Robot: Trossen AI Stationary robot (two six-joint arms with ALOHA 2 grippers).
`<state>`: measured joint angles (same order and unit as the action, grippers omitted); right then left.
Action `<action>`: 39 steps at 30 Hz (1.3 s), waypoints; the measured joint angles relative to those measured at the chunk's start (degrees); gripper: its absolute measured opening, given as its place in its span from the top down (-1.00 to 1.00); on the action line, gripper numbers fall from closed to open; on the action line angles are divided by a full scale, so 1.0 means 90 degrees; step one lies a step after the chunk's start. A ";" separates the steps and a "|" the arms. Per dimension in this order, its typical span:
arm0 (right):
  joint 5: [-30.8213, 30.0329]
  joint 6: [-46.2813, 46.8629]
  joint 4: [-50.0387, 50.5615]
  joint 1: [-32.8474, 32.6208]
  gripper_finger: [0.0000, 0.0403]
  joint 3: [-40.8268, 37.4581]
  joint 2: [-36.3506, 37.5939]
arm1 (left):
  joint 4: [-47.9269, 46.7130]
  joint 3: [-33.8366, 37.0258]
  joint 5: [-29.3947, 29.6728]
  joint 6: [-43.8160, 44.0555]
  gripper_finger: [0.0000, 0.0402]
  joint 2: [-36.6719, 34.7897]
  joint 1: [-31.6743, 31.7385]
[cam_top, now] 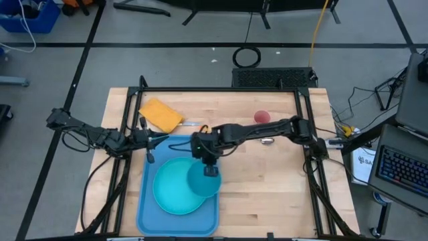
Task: Set up tray
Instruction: Put the blue bowl on top of the green plate
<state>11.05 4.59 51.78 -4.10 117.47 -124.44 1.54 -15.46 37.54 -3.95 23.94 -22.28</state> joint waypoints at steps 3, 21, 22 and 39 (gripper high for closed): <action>0.0015 -0.0108 0.0167 -0.0002 1.00 0.0372 -0.0294 | 0.0001 0.0000 -0.0002 0.0005 0.78 -0.0001 0.0000; 0.0290 -0.0106 -0.0848 0.0015 1.00 0.0504 -0.0745 | -0.0114 0.0000 -0.0007 0.0015 0.78 0.0000 0.0000; 0.0279 -0.0107 -0.1003 0.0015 1.00 0.0359 -0.0745 | -0.0115 0.0000 -0.0007 0.0023 0.78 0.0000 0.0000; 0.0278 -0.0021 -0.1606 0.0015 0.89 -0.0102 -0.0744 | -0.0166 0.0000 -0.0024 0.0214 0.78 0.0000 0.0000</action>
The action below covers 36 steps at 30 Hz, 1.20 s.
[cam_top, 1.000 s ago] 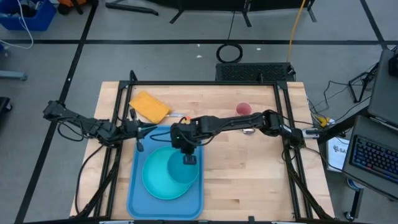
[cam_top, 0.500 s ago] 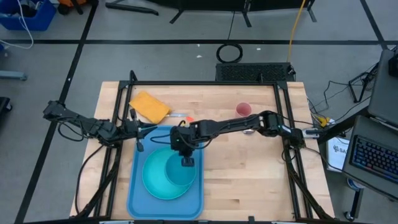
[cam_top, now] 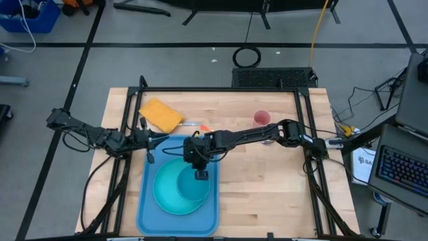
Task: Set up tray
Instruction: Put the blue bowl on top of the green plate
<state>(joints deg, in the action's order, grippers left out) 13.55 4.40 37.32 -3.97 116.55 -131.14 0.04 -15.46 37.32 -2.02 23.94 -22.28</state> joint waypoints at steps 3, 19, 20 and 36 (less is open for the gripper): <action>0.0009 -0.0003 -0.0140 0.0000 0.89 0.0000 -0.0006 | -0.0002 0.0000 0.0002 0.0081 0.78 0.0000 0.0000; -0.0001 -0.0594 -0.0822 -0.0028 0.42 0.0000 0.0046 | -0.0170 0.0000 0.0000 0.0625 0.78 0.0000 0.0000; -0.0014 -0.0676 -0.0794 -0.0050 0.41 0.0000 0.0080 | -0.0191 0.0000 0.0000 0.0691 0.78 0.0000 0.0000; -0.0857 -0.1923 -0.1091 -0.0838 0.53 -0.0709 0.1141 | -0.0145 0.0000 -0.1931 0.1867 0.98 0.0061 0.0000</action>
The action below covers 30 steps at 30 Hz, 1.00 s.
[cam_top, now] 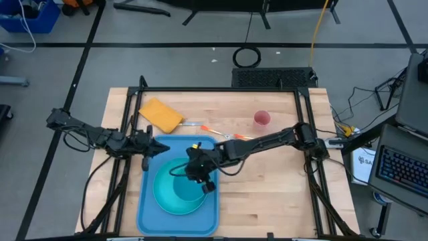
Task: Set up tray
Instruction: Put the blue bowl on top of the green plate
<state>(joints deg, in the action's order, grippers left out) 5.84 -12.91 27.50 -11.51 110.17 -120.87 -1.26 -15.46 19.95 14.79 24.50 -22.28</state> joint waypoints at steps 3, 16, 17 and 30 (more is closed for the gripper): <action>-0.0021 -0.0043 -0.0746 -0.0072 0.60 -0.0953 0.0554 | 0.0026 0.0000 -0.0435 0.0128 0.99 0.0257 -0.0057; -0.1019 -0.0296 -0.5077 -0.0093 0.77 -0.5414 0.3415 | 0.1497 -0.0178 -0.0963 0.0024 0.99 0.2346 -0.0856; -0.1010 -0.0252 -0.5257 -0.0097 0.77 -0.5618 0.3555 | 0.1473 -0.0304 -0.0989 0.0024 0.99 0.2511 -0.0927; -0.1002 0.0046 -0.5947 -0.0056 0.77 -0.6387 0.3814 | -0.0408 -0.2181 -0.1344 0.0275 1.00 0.4601 -0.1081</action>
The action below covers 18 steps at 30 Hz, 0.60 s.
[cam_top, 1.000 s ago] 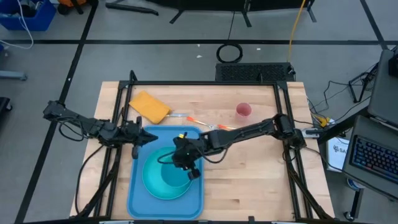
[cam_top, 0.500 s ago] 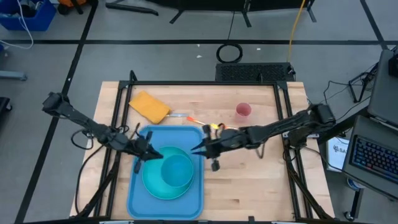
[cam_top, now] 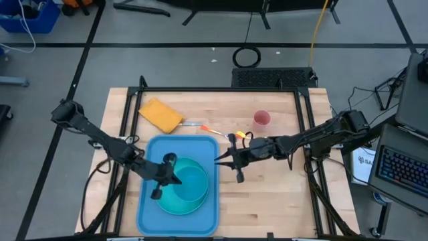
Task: Set up tray
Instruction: Put the blue bowl on top of the green plate
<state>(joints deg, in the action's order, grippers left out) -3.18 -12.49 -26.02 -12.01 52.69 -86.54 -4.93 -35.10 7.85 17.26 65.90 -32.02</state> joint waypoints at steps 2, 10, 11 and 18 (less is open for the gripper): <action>0.0000 -0.0005 -0.0053 0.0000 0.77 0.0000 0.0000 | -0.0159 -0.0079 -0.0252 0.0229 1.00 0.0256 0.0083; 0.0000 -0.0017 -0.0091 0.0002 0.77 0.0000 0.0000 | -0.0340 -0.0119 -0.0773 0.0643 1.00 0.0788 0.0323; 0.0000 -0.0017 -0.0083 0.0002 0.77 0.0000 0.0000 | -0.0308 -0.0119 -0.0792 0.0644 1.00 0.0783 0.0354; 0.0005 -0.0004 -0.0080 0.0049 0.76 0.0000 -0.0002 | -0.0556 -0.0119 -0.1221 0.0832 1.00 0.0779 0.0568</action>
<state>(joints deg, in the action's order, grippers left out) -3.14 -12.53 -26.74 -11.57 52.69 -86.56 -9.94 -36.16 -3.14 24.75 72.91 -26.91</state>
